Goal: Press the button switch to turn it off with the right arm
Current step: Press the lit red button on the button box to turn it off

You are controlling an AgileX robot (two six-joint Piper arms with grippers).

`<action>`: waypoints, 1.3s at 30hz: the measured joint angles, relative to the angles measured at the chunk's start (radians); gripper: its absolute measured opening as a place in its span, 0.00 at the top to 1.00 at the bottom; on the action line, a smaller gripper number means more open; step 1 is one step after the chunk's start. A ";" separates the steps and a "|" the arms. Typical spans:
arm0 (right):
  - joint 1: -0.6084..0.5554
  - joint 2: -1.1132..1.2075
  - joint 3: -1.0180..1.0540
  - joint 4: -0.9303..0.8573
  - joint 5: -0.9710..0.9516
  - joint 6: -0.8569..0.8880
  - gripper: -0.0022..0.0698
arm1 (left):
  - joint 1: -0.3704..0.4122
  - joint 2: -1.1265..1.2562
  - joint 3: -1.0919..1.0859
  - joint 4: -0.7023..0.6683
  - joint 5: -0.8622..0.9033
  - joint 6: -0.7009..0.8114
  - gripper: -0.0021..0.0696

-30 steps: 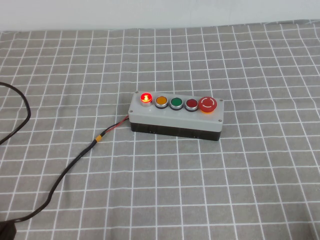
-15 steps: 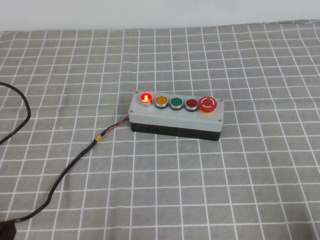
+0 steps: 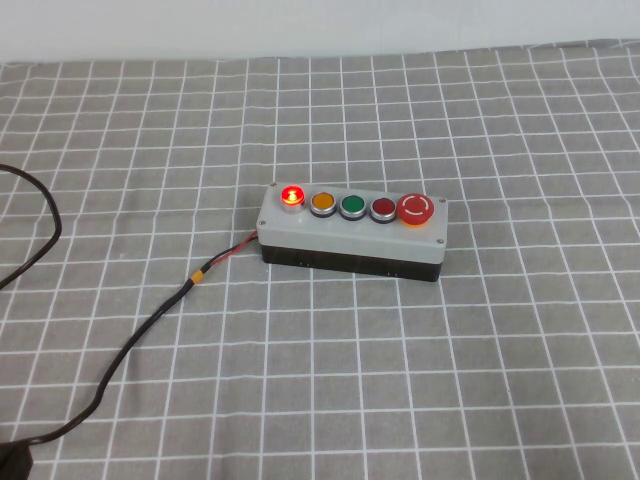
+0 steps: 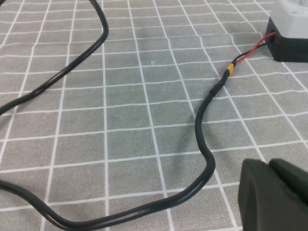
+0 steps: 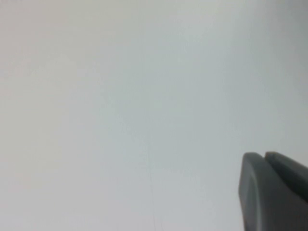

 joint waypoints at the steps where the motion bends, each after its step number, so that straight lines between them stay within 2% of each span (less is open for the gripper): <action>1: 0.000 0.000 0.000 0.000 -0.083 0.000 0.99 | 0.000 0.000 0.000 0.000 0.000 0.000 0.98; 4: 0.000 -0.004 -0.030 0.000 -0.173 0.033 0.99 | 0.000 0.000 0.000 0.000 0.000 0.000 0.98; 7: 0.000 -0.006 -0.164 -0.010 -0.075 0.122 0.99 | 0.000 0.000 0.000 0.000 0.000 0.000 0.98; 11: 0.000 0.020 -0.407 -0.045 0.275 0.244 0.99 | 0.000 0.000 0.000 0.000 0.000 0.000 0.98; 15: 0.000 0.165 -0.623 -0.054 0.604 0.269 0.99 | 0.000 0.000 0.000 0.000 0.000 0.000 0.98; 20: 0.000 0.421 -0.829 -0.047 0.929 0.114 0.99 | 0.000 0.000 0.000 0.000 0.000 0.000 0.98; 25: 0.000 0.593 -0.880 0.019 0.943 -0.006 0.99 | 0.000 0.000 0.000 0.000 0.000 0.000 0.98; 34: 0.000 0.818 -0.887 0.294 0.869 -0.046 0.99 | 0.000 0.000 0.000 0.000 0.000 0.000 0.98; 36: 0.000 0.877 -0.897 0.380 0.869 -0.136 0.99 | 0.000 0.000 0.000 0.000 0.000 0.000 0.98; 39: 0.000 0.990 -0.949 0.561 0.938 -0.401 0.99 | 0.000 0.000 0.000 0.000 0.000 0.000 0.98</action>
